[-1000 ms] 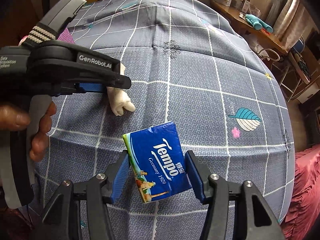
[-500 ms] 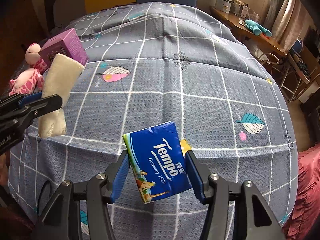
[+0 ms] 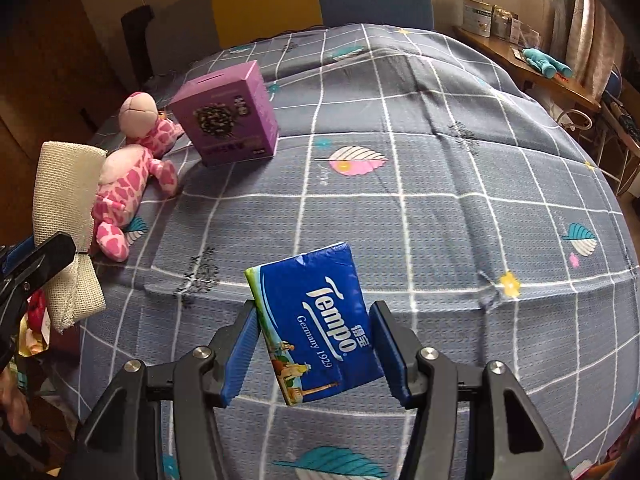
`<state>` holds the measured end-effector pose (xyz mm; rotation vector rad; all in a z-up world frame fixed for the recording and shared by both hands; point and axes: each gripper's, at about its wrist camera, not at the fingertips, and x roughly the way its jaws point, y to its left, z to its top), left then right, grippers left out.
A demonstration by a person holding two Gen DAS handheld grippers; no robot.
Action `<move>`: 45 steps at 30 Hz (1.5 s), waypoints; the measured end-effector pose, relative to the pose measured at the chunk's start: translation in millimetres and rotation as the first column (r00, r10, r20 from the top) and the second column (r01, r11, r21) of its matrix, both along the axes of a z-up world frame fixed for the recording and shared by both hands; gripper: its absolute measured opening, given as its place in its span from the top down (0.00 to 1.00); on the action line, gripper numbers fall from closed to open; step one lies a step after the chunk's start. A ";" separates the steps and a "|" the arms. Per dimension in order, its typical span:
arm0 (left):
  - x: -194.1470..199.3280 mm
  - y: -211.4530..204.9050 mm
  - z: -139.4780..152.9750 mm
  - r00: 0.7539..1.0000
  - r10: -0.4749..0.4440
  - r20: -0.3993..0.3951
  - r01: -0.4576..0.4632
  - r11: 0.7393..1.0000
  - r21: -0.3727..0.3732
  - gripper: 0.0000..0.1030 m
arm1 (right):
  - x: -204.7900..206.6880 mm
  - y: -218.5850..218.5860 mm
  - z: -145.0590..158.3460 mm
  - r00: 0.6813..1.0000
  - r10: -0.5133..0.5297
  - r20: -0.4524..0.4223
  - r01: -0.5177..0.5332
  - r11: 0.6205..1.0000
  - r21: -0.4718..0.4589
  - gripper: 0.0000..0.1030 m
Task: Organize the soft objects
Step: 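Carry the beige rolled cloth into the gold tray and open the left tool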
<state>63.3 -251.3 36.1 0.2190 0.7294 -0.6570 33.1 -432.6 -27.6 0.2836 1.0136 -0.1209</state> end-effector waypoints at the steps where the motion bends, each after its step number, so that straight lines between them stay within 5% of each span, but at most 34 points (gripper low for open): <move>1: -1.6 6.1 0.4 1.000 0.007 0.006 -0.007 1.000 -0.003 0.73 | 0.9 8.4 -1.3 1.000 0.002 0.009 -0.002 1.000 0.006 0.45; 21: -6.8 143.9 -0.4 0.978 0.208 0.011 -0.207 0.977 -0.047 0.73 | 13.3 121.3 -28.6 0.995 0.088 0.053 -0.089 0.996 0.013 0.45; 45: -5.8 314.0 -16.3 0.855 0.519 0.000 -0.518 0.854 -0.049 0.73 | 21.9 173.7 -49.3 0.991 0.127 0.042 -0.125 0.991 -0.046 0.46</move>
